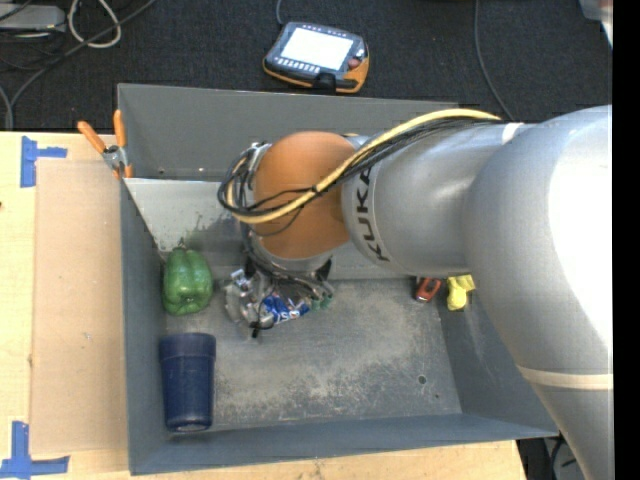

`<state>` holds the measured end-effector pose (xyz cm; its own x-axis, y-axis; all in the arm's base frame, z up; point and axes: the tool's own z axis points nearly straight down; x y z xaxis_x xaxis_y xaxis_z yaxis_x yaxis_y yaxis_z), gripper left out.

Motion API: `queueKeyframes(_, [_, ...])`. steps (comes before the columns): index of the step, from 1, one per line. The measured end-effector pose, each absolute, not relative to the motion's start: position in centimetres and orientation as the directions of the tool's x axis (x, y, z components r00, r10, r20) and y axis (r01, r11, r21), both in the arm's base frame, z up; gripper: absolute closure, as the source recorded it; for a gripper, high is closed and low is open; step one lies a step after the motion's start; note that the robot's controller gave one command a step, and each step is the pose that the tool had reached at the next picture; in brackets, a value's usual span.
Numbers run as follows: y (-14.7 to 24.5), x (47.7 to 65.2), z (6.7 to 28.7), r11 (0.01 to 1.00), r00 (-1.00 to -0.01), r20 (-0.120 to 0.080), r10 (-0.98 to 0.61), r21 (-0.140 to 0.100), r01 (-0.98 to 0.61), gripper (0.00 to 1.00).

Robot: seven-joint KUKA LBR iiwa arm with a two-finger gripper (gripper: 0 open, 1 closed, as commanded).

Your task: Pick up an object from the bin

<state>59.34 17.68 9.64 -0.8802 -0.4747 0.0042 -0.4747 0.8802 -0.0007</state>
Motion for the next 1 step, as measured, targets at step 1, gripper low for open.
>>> queueKeyframes(1, [20.48, 60.88, 10.36, 0.787, -0.787, 0.004, -0.617, -0.002, -0.617, 1.00])
